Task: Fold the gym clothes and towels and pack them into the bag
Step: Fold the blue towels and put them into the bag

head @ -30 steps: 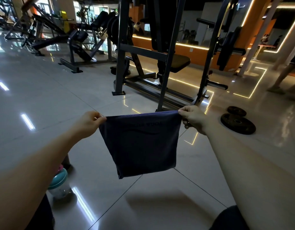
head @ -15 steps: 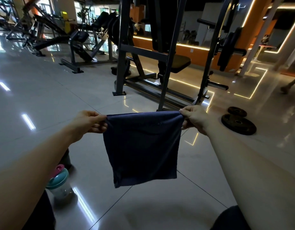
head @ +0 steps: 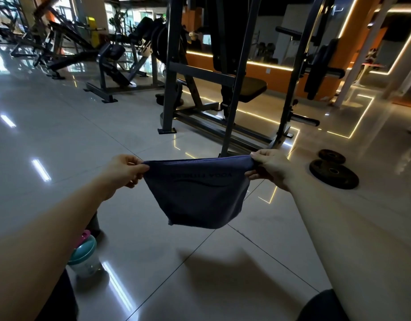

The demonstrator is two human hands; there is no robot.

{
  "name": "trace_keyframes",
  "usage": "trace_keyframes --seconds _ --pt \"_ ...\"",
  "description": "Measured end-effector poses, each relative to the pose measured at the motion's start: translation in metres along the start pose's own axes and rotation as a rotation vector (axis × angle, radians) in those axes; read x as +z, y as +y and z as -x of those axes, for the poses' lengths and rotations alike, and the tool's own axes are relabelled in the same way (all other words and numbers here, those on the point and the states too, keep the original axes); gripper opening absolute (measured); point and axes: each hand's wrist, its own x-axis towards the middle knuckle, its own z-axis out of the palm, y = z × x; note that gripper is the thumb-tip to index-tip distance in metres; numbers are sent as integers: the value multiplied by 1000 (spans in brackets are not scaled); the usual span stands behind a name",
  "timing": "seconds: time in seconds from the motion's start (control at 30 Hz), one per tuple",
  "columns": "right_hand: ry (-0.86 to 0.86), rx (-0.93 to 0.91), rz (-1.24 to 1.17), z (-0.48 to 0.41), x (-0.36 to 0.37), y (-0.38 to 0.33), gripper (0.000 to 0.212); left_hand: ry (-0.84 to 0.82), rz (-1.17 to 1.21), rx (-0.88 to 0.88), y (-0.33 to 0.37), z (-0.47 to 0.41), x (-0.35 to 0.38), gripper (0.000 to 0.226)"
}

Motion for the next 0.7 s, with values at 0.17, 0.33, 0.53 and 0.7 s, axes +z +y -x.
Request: trace_keyframes --seconds 0.17,0.33,0.53,0.7 --pt "-145 41 16 0 -2 -2 31 -33 92 -32 -2 -4 -7 17" --pt "-113 111 15 -2 -12 7 24 -252 320 -94 -3 -2 -16 23" --pt "-210 216 -33 -7 -19 18 25 -360 320 -89 -7 0 -23 69" --pt "-233 349 126 -18 3 39 21 -272 235 -192 -24 -4 -14 15"
